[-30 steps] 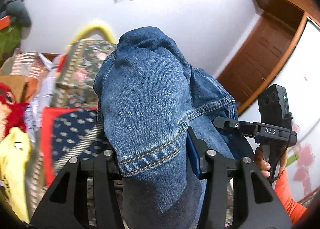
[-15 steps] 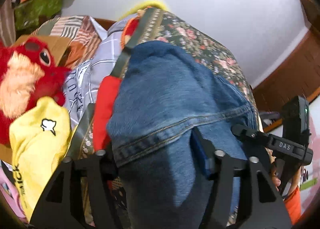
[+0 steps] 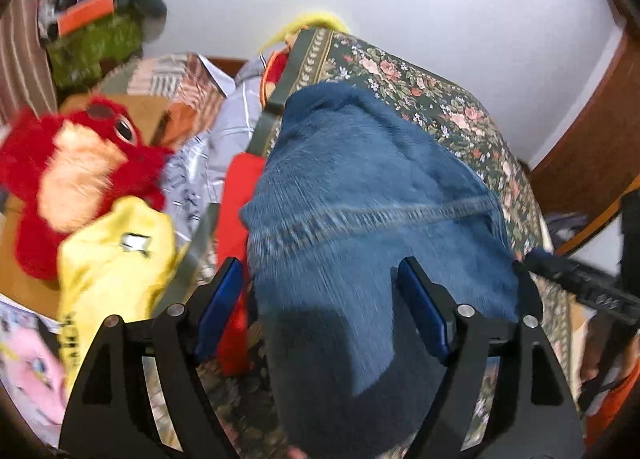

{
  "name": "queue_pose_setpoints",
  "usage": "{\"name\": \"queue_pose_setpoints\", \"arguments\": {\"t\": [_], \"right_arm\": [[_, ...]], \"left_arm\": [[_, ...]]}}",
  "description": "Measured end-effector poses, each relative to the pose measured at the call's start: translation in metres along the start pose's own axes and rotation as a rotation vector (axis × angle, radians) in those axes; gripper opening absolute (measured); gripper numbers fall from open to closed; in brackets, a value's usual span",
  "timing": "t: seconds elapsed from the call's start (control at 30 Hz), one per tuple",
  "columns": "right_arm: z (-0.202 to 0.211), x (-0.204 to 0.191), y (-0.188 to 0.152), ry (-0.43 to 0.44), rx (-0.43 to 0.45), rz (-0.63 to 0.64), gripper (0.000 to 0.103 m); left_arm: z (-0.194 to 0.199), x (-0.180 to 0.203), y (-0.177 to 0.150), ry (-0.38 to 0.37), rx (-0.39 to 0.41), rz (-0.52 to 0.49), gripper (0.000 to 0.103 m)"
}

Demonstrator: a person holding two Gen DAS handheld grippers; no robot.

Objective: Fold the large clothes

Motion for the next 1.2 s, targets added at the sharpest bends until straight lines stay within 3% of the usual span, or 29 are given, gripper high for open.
{"name": "queue_pose_setpoints", "arguments": {"t": [0.17,0.47,0.67,0.83,1.0,1.1,1.2], "right_arm": [[0.069,-0.031,0.001,0.006,0.111,0.064,0.053],[0.199,-0.094,-0.008,0.051,0.402,0.175,0.053],[0.280,-0.129,-0.036,0.053,0.598,0.233,0.053],[0.311,-0.149,-0.065,0.035,0.709,0.259,0.053],[0.317,-0.162,-0.091,-0.024,0.745,0.289,0.056],[0.315,-0.163,-0.098,-0.058,0.763,0.296,0.071],[0.317,-0.164,-0.102,-0.077,0.779,0.287,0.086]], "left_arm": [[0.058,0.020,-0.007,0.068,0.076,-0.113,0.079],[0.220,0.074,-0.024,0.018,0.359,-0.172,0.079],[0.308,0.099,-0.052,0.014,0.543,-0.180,0.079],[0.362,0.105,-0.084,0.023,0.675,-0.138,0.079],[0.393,0.109,-0.124,0.056,0.765,-0.129,0.079],[0.402,0.112,-0.141,0.089,0.781,-0.131,0.083],[0.406,0.111,-0.150,0.112,0.790,-0.115,0.099]]}}
Point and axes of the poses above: each gripper's, at about its wrist camera, not at the fingertips, and z roughly against the way its jaws point, x to its right, y to its top, the point moved 9 cm from there along -z, roughly the way its jaws point, and after that the axes turned 2 degrees about y, right-handed, at the moved point
